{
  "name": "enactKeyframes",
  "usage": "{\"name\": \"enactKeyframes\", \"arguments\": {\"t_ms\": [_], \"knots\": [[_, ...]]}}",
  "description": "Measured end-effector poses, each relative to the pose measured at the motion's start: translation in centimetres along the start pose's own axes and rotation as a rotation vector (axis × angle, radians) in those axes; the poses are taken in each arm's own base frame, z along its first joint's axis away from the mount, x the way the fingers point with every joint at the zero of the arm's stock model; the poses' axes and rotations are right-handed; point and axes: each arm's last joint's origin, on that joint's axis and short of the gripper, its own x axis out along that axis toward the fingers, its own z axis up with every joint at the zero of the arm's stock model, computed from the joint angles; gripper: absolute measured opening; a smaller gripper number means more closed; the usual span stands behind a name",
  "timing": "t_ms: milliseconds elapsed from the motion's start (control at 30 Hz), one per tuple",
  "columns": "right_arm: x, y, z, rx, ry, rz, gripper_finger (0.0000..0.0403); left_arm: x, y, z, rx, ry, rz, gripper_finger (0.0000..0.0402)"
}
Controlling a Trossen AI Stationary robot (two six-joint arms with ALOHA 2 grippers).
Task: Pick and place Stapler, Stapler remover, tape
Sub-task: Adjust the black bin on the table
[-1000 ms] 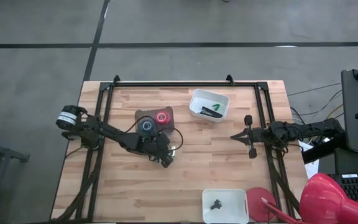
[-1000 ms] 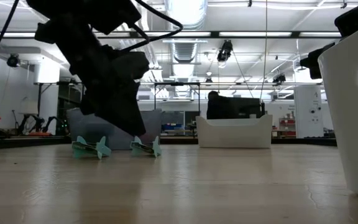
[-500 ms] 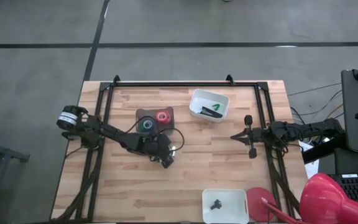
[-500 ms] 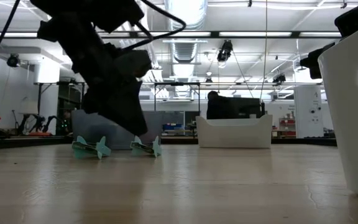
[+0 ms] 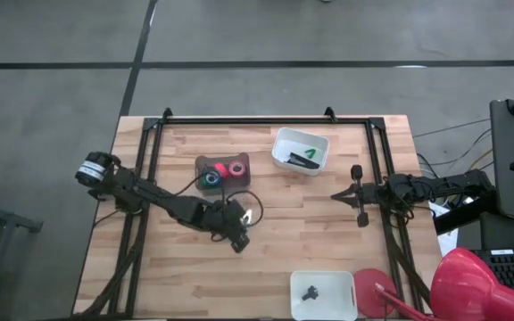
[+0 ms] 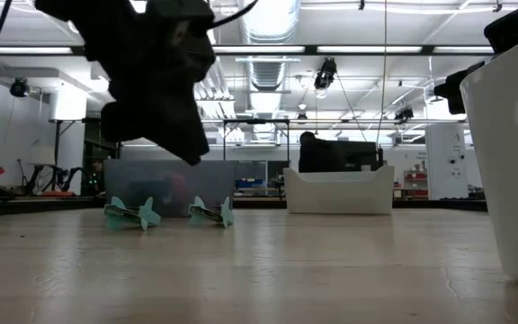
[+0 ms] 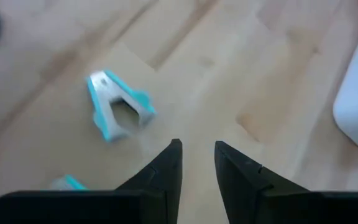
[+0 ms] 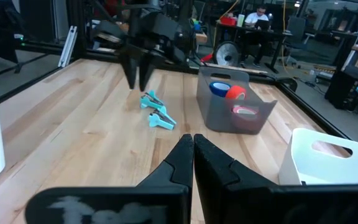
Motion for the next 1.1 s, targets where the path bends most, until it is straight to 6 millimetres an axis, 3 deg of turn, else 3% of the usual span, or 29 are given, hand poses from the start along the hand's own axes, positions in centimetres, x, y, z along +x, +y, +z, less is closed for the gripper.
{"name": "enactKeyframes", "arguments": {"t_ms": [100,267,400,900,1100], "knots": [[0.0,0.0,0.0,0.0,0.0,0.0,0.0008,-0.2,-0.2,-1.1,0.0,0.002,0.029,0.0097],[0.0,0.0,0.0,0.0,0.0,0.0,0.0008,0.0,1.9,-1.6,-0.035,0.01,0.219,0.0096],[0.0,0.0,0.0,0.0,0.0,0.0,0.0008,0.0,3.2,-0.9,-0.04,-0.061,0.343,0.0096],[0.0,0.0,0.0,0.002,0.0,-0.001,0.0008,1.3,8.1,0.9,-0.113,-0.08,0.503,0.0096],[0.0,0.0,0.0,0.0,0.0,0.0,0.0008,1.4,9.0,1.9,-0.107,-0.127,0.541,0.0096]]}}
